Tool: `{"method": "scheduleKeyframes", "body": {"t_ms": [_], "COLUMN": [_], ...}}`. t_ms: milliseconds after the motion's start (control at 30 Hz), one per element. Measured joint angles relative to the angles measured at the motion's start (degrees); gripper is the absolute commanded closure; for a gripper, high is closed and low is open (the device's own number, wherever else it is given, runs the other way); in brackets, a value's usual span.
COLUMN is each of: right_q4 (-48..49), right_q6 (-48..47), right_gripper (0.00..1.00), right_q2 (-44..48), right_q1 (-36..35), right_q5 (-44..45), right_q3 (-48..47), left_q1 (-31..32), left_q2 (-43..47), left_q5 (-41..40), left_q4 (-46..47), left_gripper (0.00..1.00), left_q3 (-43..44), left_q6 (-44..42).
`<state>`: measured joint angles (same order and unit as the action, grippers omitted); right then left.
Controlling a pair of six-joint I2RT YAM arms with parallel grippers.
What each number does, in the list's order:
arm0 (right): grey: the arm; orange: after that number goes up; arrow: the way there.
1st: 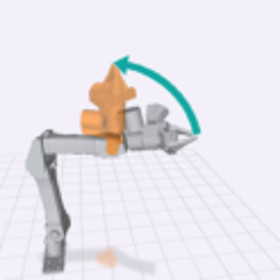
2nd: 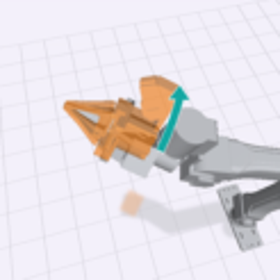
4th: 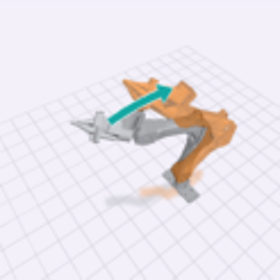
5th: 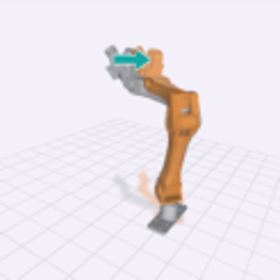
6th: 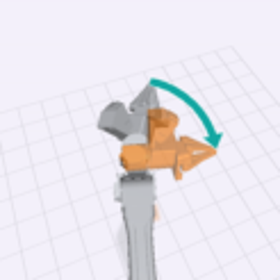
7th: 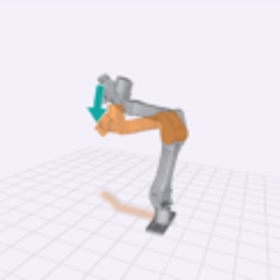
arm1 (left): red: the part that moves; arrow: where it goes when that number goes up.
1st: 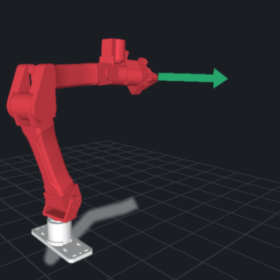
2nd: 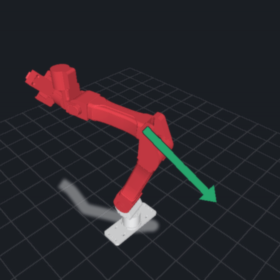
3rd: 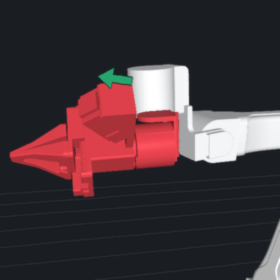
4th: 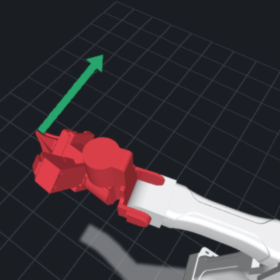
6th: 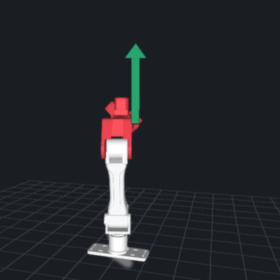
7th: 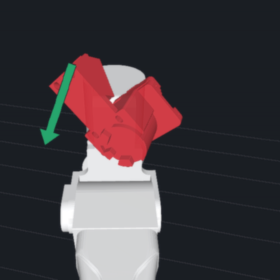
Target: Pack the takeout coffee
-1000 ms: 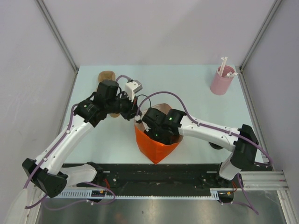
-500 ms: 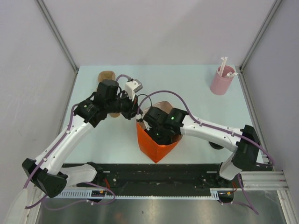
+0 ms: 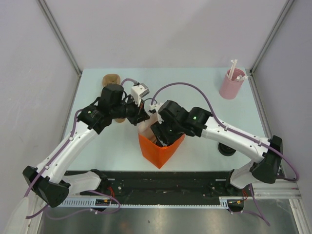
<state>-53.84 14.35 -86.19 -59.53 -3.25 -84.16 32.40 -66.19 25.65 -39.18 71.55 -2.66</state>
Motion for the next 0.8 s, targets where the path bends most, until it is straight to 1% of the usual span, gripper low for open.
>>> {"method": "scheduleKeyframes", "body": {"t_ms": [300,800], "right_q4": [5.31,16.22], "right_q6": [-0.61,-3.89], "right_gripper": [0.29,0.26], "right_q2": [4.63,12.20], "right_q1": [1.31,2.01], "right_q5": [1.07,1.31], "right_q3": [-0.74,-1.38], "left_q1": [0.00,0.00], "left_q2": [0.00,0.00], "left_q5": [0.04,0.13], "left_q4": [0.04,0.02], "left_gripper": [0.99,1.00], "left_q3": [-0.55,-0.57], "left_q6": [-0.39,-0.39]}}
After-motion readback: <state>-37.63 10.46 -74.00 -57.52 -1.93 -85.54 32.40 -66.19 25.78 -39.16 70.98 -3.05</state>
